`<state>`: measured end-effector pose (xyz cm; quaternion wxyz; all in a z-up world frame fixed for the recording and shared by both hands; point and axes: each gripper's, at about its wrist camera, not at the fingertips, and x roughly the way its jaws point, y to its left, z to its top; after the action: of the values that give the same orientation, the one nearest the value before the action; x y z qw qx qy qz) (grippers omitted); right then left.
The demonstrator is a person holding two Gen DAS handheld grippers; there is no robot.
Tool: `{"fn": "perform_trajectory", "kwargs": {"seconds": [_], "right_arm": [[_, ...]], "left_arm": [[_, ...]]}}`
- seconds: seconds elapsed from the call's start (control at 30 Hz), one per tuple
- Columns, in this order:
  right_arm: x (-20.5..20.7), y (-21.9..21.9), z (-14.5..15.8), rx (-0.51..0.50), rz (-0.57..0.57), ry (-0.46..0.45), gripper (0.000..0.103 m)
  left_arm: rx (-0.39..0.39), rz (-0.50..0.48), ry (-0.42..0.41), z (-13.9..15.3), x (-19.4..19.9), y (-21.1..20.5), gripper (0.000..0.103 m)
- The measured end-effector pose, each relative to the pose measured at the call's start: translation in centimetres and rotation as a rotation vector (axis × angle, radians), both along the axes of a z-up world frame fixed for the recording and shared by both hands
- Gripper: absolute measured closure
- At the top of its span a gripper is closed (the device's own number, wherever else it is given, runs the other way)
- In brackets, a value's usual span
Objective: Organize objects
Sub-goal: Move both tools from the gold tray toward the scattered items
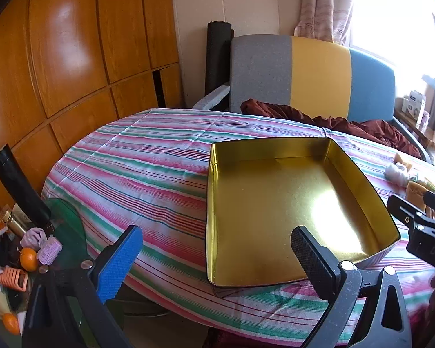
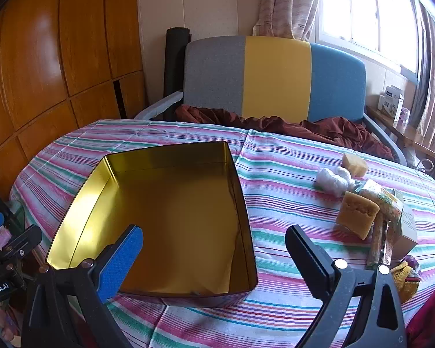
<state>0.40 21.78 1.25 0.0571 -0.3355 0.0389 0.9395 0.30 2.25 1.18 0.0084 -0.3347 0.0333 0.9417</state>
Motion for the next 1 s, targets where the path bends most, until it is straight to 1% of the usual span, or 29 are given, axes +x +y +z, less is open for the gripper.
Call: {"fn": "perform_trajectory", "kwargs": {"seconds": [0.47, 0.73, 0.8, 0.87, 0.93, 1.0], "right_arm": [[0.8, 3.8, 0.5, -0.039, -0.078, 0.012, 0.002], [1.5, 8.2, 1.6, -0.063, -0.161, 0.032, 0.002], [1.8, 9.9, 2.1, -0.078, -0.187, 0.042, 0.002], [2.1, 12.1, 2.7, -0.098, -0.217, 0.052, 0.003], [2.7, 14.8, 3.3, -0.135, -0.259, 0.065, 0.002], [3.5, 17.9, 3.6, -0.170, -0.321, 0.069, 0.002]], "left_arm": [[-0.052, -0.058, 0.004, 0.3, 0.4, 2.1, 0.000], [-0.080, -0.107, 0.016, 0.5, 0.7, 3.4, 0.000], [-0.068, -0.145, 0.011, 0.5, 0.8, 3.8, 0.000], [-0.002, -0.214, -0.005, 0.6, 0.7, 4.0, 0.000], [0.082, -0.289, -0.048, 0.6, 0.5, 4.5, 0.000], [0.113, -0.327, -0.077, 0.4, 0.3, 5.3, 0.000]]}}
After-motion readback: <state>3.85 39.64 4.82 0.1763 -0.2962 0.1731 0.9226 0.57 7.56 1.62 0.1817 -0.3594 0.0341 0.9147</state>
